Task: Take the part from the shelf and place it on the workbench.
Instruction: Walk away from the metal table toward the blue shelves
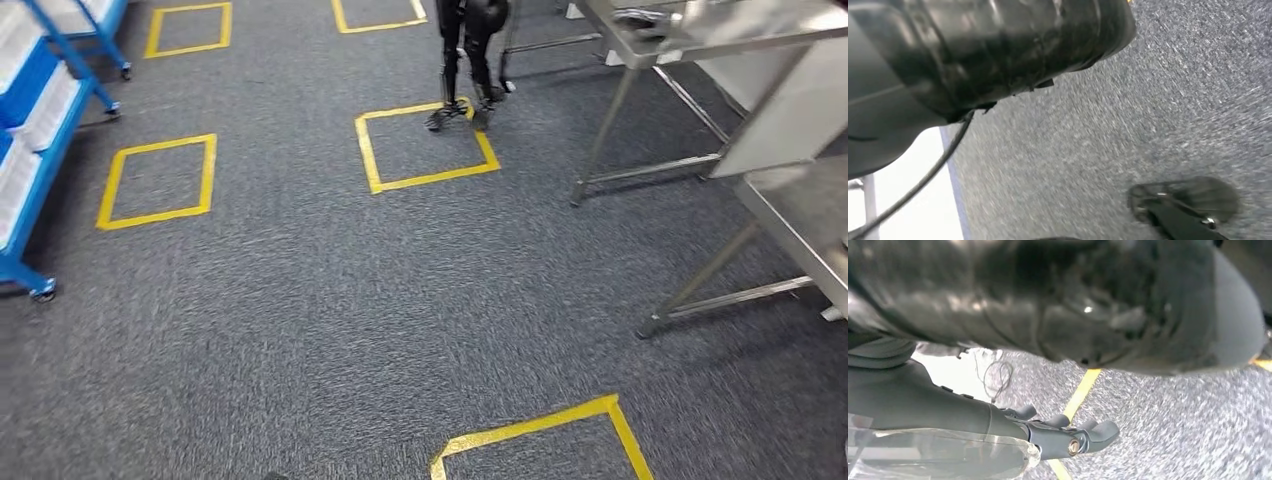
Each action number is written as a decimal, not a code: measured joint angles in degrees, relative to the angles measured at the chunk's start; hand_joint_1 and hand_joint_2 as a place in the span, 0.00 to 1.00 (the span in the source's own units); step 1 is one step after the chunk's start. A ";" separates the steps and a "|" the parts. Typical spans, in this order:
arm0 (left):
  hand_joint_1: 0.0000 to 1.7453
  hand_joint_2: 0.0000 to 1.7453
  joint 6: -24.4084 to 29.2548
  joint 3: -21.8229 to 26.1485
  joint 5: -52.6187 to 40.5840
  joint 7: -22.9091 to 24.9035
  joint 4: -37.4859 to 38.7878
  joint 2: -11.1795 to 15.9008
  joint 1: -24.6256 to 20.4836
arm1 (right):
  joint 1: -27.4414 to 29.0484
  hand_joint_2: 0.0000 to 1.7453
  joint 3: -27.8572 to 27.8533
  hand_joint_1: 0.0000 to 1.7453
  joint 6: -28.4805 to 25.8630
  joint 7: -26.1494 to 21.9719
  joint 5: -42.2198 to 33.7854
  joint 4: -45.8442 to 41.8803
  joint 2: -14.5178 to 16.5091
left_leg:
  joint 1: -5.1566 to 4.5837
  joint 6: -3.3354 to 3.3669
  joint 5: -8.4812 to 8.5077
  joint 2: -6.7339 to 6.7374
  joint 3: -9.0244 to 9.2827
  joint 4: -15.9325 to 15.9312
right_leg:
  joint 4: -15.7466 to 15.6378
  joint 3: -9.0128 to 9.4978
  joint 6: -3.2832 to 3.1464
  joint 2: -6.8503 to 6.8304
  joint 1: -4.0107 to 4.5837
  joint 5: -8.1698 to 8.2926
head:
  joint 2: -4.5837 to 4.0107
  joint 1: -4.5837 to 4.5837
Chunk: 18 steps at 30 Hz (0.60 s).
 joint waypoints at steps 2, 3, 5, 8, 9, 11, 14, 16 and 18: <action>0.00 0.00 0.00 -0.05 0.00 -0.03 0.00 -0.01 0.04 | 0.06 0.00 0.00 0.00 0.11 0.00 0.04 0.03 0.01 | 0.28 -0.42 0.86 0.49 -0.15 0.62 | 0.04 0.13 0.14 -1.73 -0.04 -0.24 | 0.00 -0.01; 0.00 0.00 0.00 -0.07 -0.01 -0.02 0.00 0.00 0.10 | 0.05 0.00 0.00 0.00 0.19 0.00 0.08 0.04 0.02 | 0.37 -0.53 2.59 0.99 1.41 -2.17 | 0.08 0.29 0.32 -2.49 -0.10 -0.40 | 0.00 -0.02; 0.00 0.00 0.00 -0.07 -0.02 -0.02 0.00 0.02 0.08 | 0.00 0.00 0.00 0.00 0.30 0.00 0.15 0.04 0.02 | 0.24 -0.38 5.71 3.52 5.59 -9.78 | 0.27 0.71 0.93 -3.85 0.03 -0.91 | 0.00 -0.10; 0.00 0.00 0.00 -0.13 -0.02 -0.03 0.00 0.01 -0.07 | -0.17 0.00 0.00 0.00 0.09 0.01 -0.03 0.04 0.01 | -0.26 0.87 6.39 4.48 7.45 -13.53 | 0.39 1.29 1.90 -5.58 0.57 -1.51 | 0.00 0.13; 0.00 0.00 0.00 -0.17 -0.02 -0.03 0.00 0.01 0.00 | -0.31 0.00 0.00 0.00 -0.04 0.01 -0.15 0.03 0.01 | -0.20 1.30 6.43 3.75 7.42 -13.56 | 0.31 1.52 2.17 -6.12 0.58 -1.63 | 0.00 0.24; 0.00 0.00 0.01 -0.26 -0.01 -0.02 0.00 -0.05 0.20 | -0.55 0.00 0.00 0.00 -0.27 0.02 -0.31 0.01 0.01 | -0.05 2.04 6.59 2.53 7.59 -13.87 | 1.37 1.45 2.71 -4.75 0.27 -2.74 | 0.00 0.40; 0.00 0.00 0.04 -0.34 -0.02 -0.02 0.00 -0.10 0.00 | -0.44 0.00 -0.02 0.00 -0.39 0.00 -0.55 0.01 0.00 | 0.08 2.94 6.84 0.61 7.61 -14.12 | 10.59 -2.80 2.99 0.19 -0.01 -7.69 | 0.00 0.79; 0.00 0.00 0.04 -0.39 -0.02 -0.02 0.00 -0.10 -0.11 | -0.17 0.00 -0.07 0.00 -0.37 0.01 -0.68 0.04 0.00 | -0.06 3.11 6.87 -1.11 7.58 -14.04 | 16.29 -6.00 2.94 1.05 0.01 -9.07 | 0.00 0.84; 0.00 0.00 0.04 -0.43 -0.01 -0.01 0.00 -0.10 -0.04 | 0.04 0.00 -0.22 0.00 -0.37 0.03 -0.87 0.07 0.00 | -0.12 3.09 6.85 -2.96 7.63 -13.86 | 14.03 -5.75 2.67 1.59 0.00 -6.01 | 0.00 0.84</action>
